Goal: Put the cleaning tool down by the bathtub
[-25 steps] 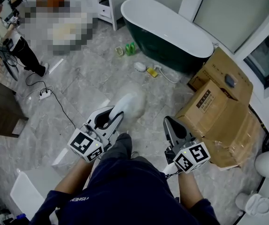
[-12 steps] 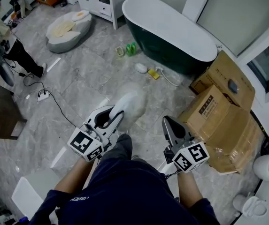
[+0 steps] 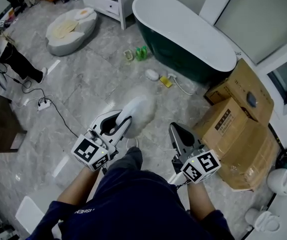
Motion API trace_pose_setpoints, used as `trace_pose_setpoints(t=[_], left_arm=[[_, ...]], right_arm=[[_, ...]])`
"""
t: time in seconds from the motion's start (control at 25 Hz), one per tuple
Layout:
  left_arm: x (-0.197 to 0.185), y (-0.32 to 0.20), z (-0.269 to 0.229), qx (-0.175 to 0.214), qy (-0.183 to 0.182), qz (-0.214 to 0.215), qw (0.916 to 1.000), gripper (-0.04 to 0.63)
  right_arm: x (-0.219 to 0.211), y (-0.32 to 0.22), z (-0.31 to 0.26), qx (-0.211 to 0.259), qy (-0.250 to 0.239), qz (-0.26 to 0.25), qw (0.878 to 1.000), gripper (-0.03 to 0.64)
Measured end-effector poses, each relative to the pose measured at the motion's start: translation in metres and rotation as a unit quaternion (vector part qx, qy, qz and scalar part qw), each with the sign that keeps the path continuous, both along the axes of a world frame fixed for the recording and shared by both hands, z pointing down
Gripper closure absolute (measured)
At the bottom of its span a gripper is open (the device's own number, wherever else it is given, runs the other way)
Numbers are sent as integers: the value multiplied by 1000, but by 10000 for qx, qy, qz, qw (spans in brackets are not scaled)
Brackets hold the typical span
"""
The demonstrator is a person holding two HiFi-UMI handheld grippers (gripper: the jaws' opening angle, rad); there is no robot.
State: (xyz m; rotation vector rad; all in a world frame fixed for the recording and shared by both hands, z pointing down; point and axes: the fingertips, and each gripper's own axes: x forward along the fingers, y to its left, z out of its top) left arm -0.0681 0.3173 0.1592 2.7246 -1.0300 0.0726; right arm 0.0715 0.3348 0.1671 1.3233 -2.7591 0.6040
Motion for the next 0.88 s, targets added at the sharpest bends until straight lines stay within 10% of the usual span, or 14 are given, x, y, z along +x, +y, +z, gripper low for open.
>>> trace_pose_setpoints(t=[0.88], left_arm=[[-48, -146, -9, 115, 38, 206, 9997, 486]], right_arm=[[-49, -144, -14, 117, 90, 156, 9998, 612]])
